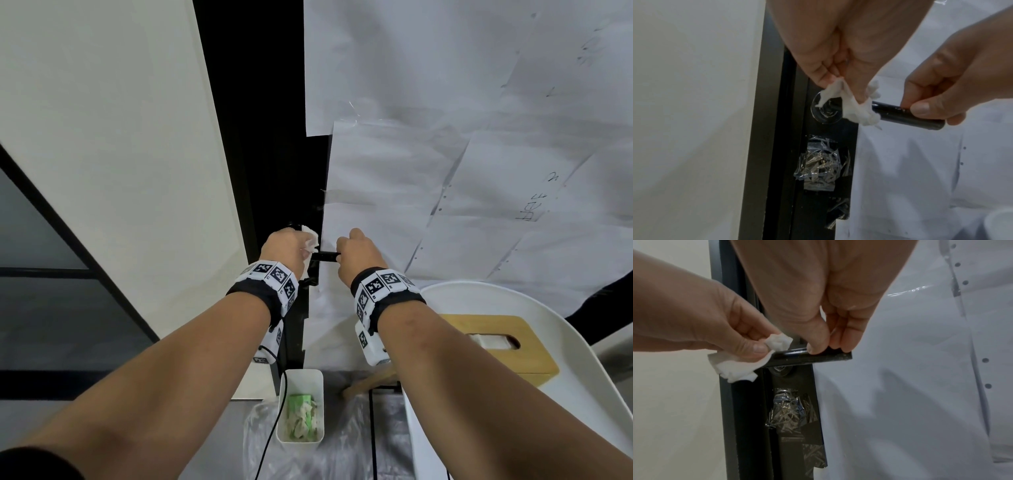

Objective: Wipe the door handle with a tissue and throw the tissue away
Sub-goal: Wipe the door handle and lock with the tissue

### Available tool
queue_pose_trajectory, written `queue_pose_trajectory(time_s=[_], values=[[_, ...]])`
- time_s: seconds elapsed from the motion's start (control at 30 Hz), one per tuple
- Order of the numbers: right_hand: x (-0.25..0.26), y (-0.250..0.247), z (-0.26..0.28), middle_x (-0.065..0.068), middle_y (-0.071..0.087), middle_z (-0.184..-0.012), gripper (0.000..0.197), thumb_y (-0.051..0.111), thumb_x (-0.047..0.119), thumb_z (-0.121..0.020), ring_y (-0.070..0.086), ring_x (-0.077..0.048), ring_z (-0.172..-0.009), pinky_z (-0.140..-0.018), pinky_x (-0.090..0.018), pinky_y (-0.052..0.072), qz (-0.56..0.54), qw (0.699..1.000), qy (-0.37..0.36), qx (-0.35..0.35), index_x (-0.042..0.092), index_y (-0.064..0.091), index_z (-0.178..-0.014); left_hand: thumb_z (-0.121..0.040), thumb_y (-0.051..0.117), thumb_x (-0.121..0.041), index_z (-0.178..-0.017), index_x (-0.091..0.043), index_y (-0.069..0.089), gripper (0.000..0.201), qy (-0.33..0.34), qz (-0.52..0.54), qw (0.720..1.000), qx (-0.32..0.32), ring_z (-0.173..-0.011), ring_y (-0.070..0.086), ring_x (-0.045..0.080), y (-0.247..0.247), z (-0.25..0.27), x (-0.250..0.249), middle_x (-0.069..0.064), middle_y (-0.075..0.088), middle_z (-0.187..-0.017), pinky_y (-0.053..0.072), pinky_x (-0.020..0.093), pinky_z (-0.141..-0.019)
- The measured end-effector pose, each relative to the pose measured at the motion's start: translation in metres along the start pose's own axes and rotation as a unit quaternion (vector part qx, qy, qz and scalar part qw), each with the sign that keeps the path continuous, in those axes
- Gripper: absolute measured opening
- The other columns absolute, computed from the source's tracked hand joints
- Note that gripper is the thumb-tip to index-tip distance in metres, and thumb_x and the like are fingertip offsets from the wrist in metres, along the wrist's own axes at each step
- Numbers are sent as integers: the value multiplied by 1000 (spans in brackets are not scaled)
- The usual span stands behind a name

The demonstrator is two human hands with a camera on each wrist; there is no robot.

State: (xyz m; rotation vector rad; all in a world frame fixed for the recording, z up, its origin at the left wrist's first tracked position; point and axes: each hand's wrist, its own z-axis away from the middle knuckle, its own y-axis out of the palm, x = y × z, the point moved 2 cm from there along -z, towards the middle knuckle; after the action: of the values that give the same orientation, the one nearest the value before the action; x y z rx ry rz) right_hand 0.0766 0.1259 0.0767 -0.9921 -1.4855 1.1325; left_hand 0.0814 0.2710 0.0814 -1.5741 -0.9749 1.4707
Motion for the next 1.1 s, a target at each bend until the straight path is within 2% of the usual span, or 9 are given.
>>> queue_pose_trajectory(time_s=[0.13, 0.27, 0.43, 0.5, 0.6, 0.7, 0.87, 1.0, 1.1], values=[[2, -1, 0, -13, 45, -107, 11, 51, 6, -89, 53, -30, -90, -68, -36, 45, 0, 1000, 4, 8, 4, 56, -99, -86, 55, 10, -140, -24, 46, 64, -4, 47, 998, 46, -118, 56, 15, -1, -2, 3, -2, 59, -129, 44, 24, -100], [6, -7, 0, -13, 47, -112, 21, 52, 13, -91, 55, -32, -98, -76, -38, 48, -36, 999, 14, 2, 5, 54, -111, -88, 65, -15, -109, -20, 70, 22, -8, 10, 999, -50, -101, 63, 21, -6, -6, 13, 1, 61, -111, 52, 32, -86], [27, -6, -1, -10, 46, -113, 25, 54, 10, -89, 56, -29, -94, -81, -40, 52, -106, 993, -40, -28, 9, 58, -113, -91, 60, -23, -98, -21, 73, 14, -34, -29, 999, -15, -96, 61, 23, -8, -5, 15, 1, 57, -108, 49, 28, -76], [35, -1, -3, -10, 46, -112, 22, 56, 9, -86, 55, -28, -97, -82, -38, 52, -84, 995, -56, 4, 7, 61, -108, -90, 60, -24, -101, -21, 73, 17, -19, -32, 999, -18, -99, 59, 23, -8, -7, 15, 3, 59, -112, 49, 30, -80], [41, 4, -5, -9, 46, -110, 17, 59, 13, -81, 54, -24, -93, -79, -33, 50, -82, 995, -47, 29, 7, 64, -96, -89, 63, -35, -116, -24, 67, 30, -93, -19, 990, 101, -95, 58, 21, -13, -14, 20, 1, 57, -121, 45, 28, -76], [43, 6, -5, -9, 49, -105, 11, 55, 21, -81, 49, -21, -90, -77, -33, 50, -76, 996, -44, 29, 11, 59, -81, -89, 63, -26, -106, -19, 72, 20, -67, 10, 997, 44, -95, 59, 20, -12, -16, 20, 3, 63, -114, 46, 27, -79], [35, -2, 1, -11, 46, -111, 27, 58, 5, -81, 48, -28, -104, -79, -39, 51, -45, 998, -31, 11, 5, 62, -108, -94, 58, -17, -121, -10, 61, 29, -163, 100, 979, 73, -87, 53, 16, -17, -18, 12, 0, 61, -106, 42, 24, -78], [21, -7, 0, -12, 44, -114, 31, 53, 1, -83, 46, -29, -107, -85, -35, 48, -44, 999, -8, 7, 5, 66, -111, -94, 58, -12, -120, -14, 64, 27, -148, 119, 978, 87, -78, 57, 10, -14, -23, 14, -6, 64, -95, 42, 17, -70], [27, -8, -1, -11, 41, -115, 24, 56, 13, -85, 46, -28, -107, -87, -36, 48, -32, 999, -3, 24, 1, 66, -104, -91, 61, -12, -111, -19, 71, 24, -107, 95, 990, 16, -82, 61, 13, -13, -12, 17, -1, 70, -103, 40, 17, -73]])
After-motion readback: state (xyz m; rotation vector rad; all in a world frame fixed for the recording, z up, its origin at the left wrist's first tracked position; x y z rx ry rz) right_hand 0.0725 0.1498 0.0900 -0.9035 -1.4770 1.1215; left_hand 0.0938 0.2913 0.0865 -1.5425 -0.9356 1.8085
